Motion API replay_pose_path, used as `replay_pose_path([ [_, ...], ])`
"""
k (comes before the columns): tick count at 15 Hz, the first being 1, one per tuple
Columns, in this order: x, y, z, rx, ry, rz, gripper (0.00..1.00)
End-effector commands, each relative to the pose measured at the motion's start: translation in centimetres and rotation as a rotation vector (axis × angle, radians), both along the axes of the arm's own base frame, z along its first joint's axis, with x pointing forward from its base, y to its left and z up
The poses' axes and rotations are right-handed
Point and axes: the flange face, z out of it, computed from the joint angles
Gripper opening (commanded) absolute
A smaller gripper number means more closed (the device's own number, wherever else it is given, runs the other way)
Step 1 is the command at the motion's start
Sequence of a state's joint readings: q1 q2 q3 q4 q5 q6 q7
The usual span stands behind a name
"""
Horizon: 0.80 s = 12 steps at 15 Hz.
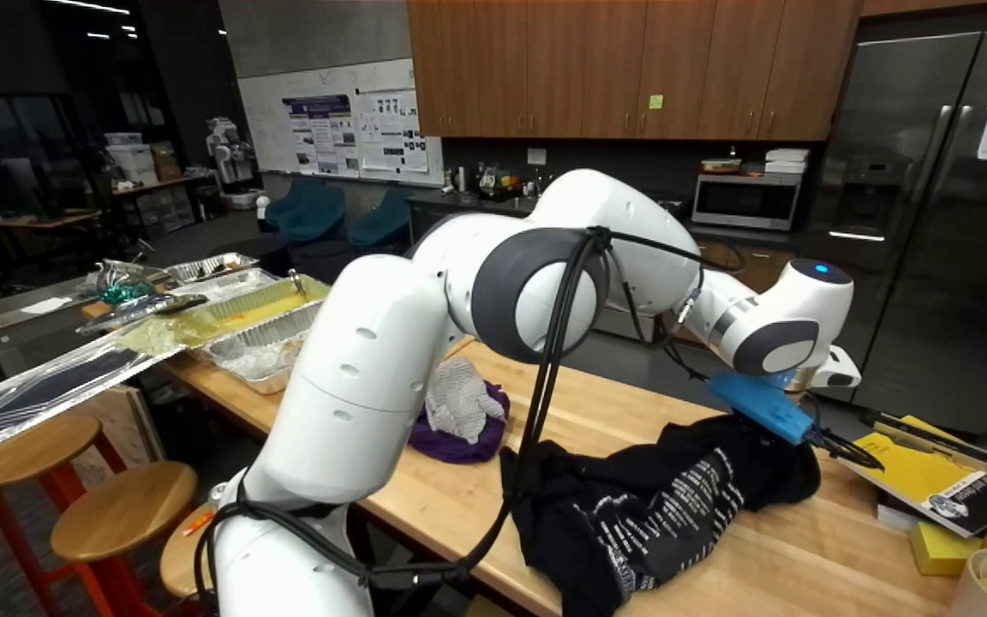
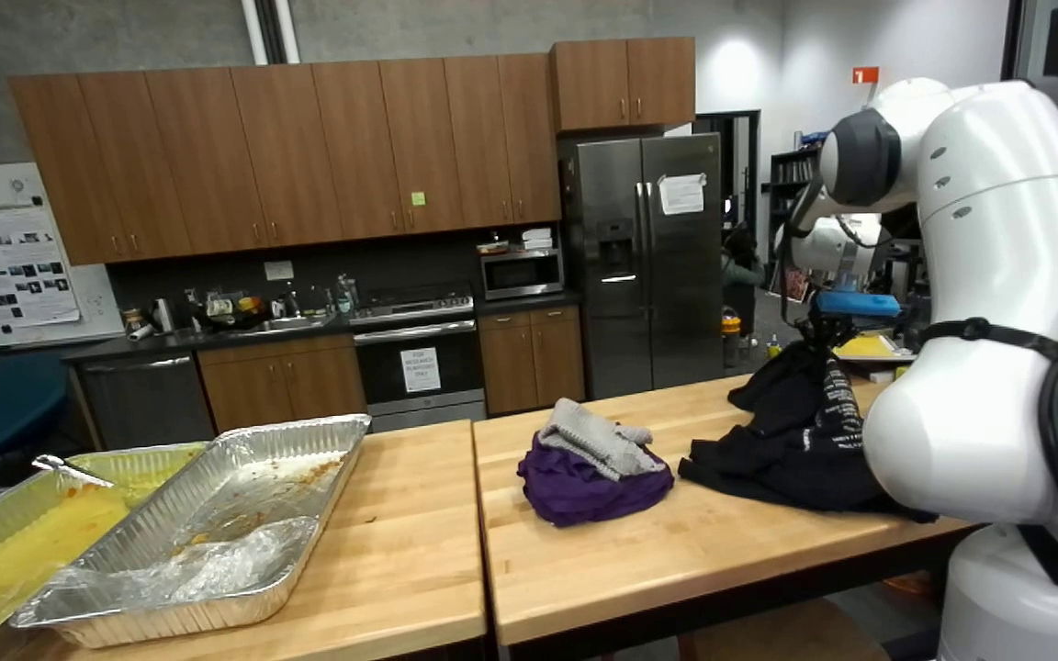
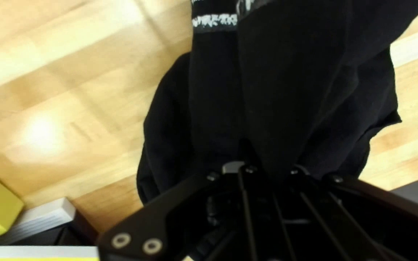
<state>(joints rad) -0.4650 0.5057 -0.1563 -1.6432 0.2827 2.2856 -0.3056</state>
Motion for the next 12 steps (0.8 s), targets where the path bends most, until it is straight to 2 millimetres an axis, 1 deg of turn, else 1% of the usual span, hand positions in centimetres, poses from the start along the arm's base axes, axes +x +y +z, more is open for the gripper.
replay_pose_path([
  [1, -3.6, -2.4, -0.7, 0.033, -0.003, -0.097, 0.02],
  [2, -5.0, -3.7, -0.8, 0.034, -0.001, -0.130, 0.02],
  [3, -5.5, -3.4, -2.4, 0.056, 0.005, -0.154, 0.02],
  [4, -6.6, -3.7, -2.6, 0.066, 0.009, -0.174, 0.02],
  [5, -7.0, -3.4, -3.3, 0.077, 0.010, -0.186, 0.02],
  [6, -7.3, -3.1, -2.9, 0.087, 0.014, -0.194, 0.02],
  [7, -7.3, -2.5, -2.9, 0.101, 0.019, -0.199, 0.32],
  [8, -7.5, -1.9, -2.5, 0.111, 0.014, -0.200, 0.33],
  [9, -7.2, -1.1, -2.3, 0.122, 0.006, -0.195, 0.37],
  [10, -7.4, -0.4, -1.5, 0.124, -0.005, -0.189, 0.44],
  [11, -7.2, 0.5, -1.2, 0.132, -0.018, -0.177, 0.50],
  [12, -7.4, 1.3, -0.2, 0.134, -0.033, -0.167, 0.58],
])
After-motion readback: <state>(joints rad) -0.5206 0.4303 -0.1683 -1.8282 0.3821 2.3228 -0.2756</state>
